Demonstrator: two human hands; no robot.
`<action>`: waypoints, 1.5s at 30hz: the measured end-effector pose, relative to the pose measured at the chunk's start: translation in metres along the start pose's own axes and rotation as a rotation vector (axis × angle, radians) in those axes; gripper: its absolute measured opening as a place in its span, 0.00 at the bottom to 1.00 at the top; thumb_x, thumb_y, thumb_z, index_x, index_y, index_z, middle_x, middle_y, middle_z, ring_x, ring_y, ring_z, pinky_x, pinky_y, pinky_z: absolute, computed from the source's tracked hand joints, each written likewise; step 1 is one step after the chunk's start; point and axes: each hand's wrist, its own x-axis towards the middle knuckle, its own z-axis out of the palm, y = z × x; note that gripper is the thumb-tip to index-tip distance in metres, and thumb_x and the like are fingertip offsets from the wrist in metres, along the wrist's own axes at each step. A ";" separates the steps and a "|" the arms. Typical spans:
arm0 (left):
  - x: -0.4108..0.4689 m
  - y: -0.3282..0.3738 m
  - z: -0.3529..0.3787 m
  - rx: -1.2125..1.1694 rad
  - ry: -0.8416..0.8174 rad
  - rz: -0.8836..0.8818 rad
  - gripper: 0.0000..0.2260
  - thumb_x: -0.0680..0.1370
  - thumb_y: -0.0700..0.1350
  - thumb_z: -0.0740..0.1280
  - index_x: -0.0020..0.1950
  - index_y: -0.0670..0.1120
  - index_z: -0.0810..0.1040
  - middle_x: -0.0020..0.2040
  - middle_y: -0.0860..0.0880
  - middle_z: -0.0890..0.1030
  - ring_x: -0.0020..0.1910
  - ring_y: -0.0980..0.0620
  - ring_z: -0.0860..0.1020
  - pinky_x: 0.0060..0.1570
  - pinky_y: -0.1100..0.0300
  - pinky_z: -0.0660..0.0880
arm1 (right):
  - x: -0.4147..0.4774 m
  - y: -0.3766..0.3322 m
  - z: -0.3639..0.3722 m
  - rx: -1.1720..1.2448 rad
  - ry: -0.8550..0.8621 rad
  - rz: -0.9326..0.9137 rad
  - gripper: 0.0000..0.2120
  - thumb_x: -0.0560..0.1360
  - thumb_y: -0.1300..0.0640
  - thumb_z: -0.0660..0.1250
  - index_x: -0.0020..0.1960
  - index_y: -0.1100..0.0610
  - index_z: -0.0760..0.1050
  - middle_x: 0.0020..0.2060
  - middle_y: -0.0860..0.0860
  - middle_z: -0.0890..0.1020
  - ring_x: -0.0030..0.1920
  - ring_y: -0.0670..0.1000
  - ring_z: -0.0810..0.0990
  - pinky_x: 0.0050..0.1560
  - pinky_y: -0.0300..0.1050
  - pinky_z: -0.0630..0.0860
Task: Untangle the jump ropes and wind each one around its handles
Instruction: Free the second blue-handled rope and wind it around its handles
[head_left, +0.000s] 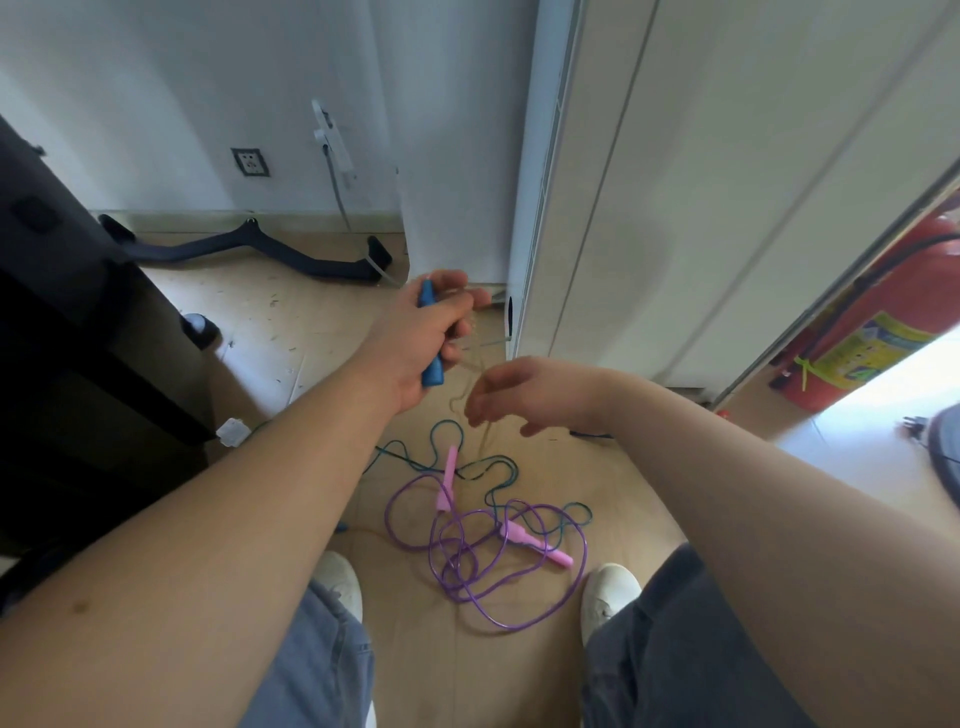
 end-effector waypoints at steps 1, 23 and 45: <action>0.001 0.001 -0.002 -0.006 0.061 0.047 0.07 0.81 0.36 0.63 0.51 0.48 0.74 0.49 0.48 0.84 0.31 0.58 0.71 0.26 0.67 0.66 | 0.000 0.002 -0.001 -0.046 -0.006 0.039 0.08 0.79 0.49 0.65 0.53 0.48 0.81 0.50 0.45 0.86 0.57 0.48 0.82 0.57 0.53 0.80; -0.006 -0.008 0.006 0.152 0.039 -0.069 0.08 0.84 0.43 0.60 0.61 0.44 0.75 0.38 0.47 0.84 0.31 0.56 0.79 0.29 0.65 0.77 | -0.007 0.004 -0.014 0.461 0.033 -0.049 0.19 0.78 0.63 0.66 0.68 0.54 0.75 0.63 0.49 0.80 0.60 0.51 0.81 0.57 0.55 0.81; 0.000 -0.005 -0.008 0.151 0.085 -0.171 0.17 0.80 0.37 0.64 0.67 0.51 0.73 0.60 0.42 0.80 0.31 0.55 0.77 0.25 0.66 0.73 | -0.004 -0.010 -0.035 0.711 0.343 -0.110 0.11 0.83 0.56 0.59 0.46 0.60 0.73 0.33 0.57 0.79 0.32 0.55 0.77 0.34 0.48 0.76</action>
